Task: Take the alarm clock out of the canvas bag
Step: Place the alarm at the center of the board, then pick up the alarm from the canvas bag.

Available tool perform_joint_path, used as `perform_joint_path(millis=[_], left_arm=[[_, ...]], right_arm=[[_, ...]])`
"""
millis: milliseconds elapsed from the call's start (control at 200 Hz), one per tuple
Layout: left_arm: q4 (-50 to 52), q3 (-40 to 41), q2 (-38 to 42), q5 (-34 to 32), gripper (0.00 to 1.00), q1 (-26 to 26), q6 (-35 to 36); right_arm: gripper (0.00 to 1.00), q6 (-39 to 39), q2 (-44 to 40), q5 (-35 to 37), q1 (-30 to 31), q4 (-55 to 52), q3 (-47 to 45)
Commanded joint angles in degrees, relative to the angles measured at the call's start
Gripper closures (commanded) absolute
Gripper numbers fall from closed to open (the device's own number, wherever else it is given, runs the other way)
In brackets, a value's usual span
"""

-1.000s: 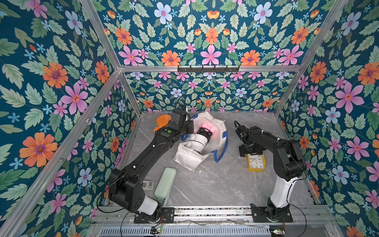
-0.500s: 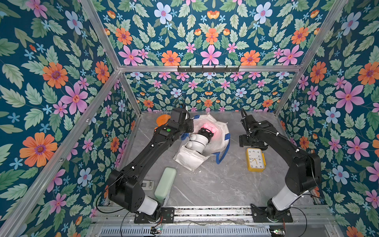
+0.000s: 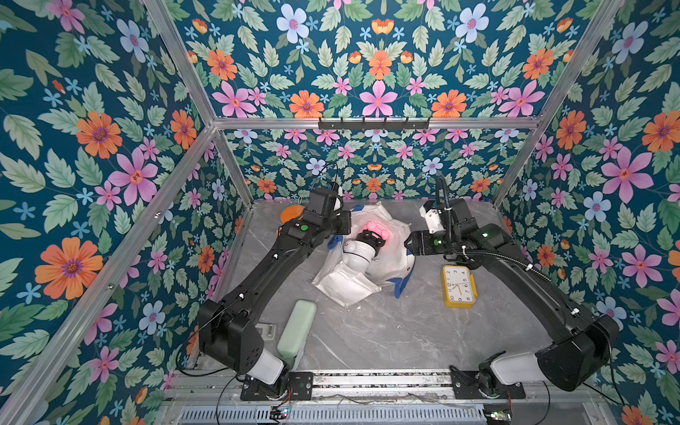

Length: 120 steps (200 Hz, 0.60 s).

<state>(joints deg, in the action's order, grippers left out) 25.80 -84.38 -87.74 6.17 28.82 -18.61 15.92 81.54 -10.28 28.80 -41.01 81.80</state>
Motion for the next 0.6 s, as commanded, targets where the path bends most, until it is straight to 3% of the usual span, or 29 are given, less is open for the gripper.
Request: perform_joint_path(millis=[0,310,595], left_arm=[[-2.44,-0.95,-0.22,2.53,1.00,0.01,1.44],[-0.60,-0.96,-1.17,6.45,1.00,0.01,5.00],[-0.44,-0.66,-0.45,7.28,1.00,-0.06,8.75]], right_arm=[[0.18,-3.11,1.67,-2.80,4.25,7.93,0.01],[0.22,-11.95,12.70,-4.45,6.49,12.91,2.81],[0.27,-15.09,20.39,-7.94,6.54,16.27,4.47]])
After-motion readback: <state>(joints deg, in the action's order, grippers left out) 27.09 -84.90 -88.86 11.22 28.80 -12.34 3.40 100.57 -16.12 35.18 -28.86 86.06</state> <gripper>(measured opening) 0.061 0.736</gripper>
